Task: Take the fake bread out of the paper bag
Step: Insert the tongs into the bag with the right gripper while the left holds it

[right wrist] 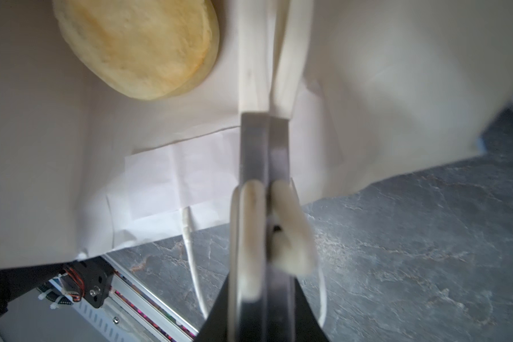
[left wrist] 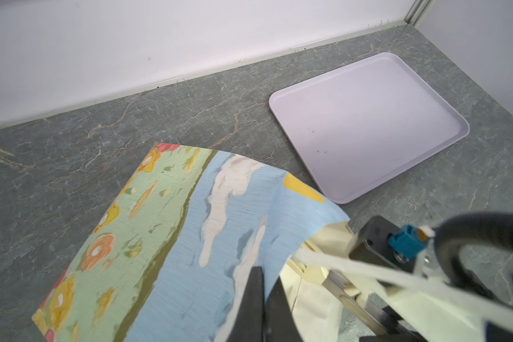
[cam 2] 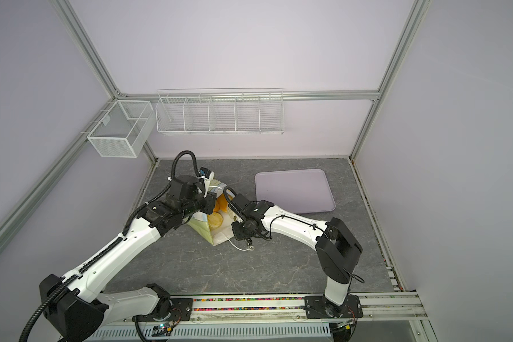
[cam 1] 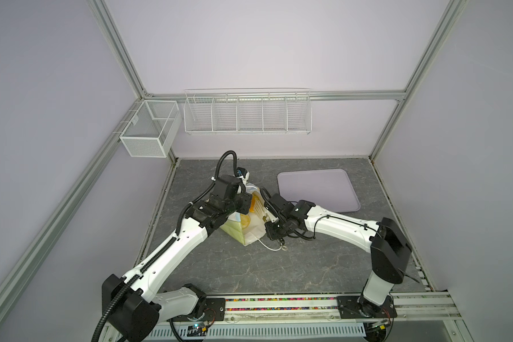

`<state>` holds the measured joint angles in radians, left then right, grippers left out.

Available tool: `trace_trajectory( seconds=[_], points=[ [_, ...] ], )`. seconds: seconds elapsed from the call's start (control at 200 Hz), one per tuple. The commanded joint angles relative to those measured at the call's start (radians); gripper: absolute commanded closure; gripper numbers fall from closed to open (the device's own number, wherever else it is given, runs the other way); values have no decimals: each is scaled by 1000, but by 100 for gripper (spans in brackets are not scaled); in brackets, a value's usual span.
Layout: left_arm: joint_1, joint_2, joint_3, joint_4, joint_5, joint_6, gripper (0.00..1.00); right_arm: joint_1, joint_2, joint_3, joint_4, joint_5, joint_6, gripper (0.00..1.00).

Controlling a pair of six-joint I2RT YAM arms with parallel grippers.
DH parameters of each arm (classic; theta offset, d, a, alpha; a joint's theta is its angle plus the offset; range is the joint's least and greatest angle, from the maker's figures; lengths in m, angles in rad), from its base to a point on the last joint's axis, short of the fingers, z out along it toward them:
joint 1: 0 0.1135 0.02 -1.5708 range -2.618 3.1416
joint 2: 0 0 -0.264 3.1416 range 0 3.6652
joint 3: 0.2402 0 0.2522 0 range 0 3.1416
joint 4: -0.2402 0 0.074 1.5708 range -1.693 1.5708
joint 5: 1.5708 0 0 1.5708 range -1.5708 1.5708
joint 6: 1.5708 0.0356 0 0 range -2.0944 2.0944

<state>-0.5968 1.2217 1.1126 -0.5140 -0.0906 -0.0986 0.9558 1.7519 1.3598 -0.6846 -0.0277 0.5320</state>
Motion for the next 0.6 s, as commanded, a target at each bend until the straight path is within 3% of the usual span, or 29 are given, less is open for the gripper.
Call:
trace_trajectory(
  seconds=[0.0,0.13,0.595],
  points=[
    [-3,-7,6,23,-61,-55,100,33,-84,28,-44,61,-30,88],
    [0,18,24,11,-108,-86,100,58,-132,13,-70,91,-38,88],
    [20,113,95,-21,-92,-149,100,81,-372,-139,-97,180,-66,91]
  ],
)
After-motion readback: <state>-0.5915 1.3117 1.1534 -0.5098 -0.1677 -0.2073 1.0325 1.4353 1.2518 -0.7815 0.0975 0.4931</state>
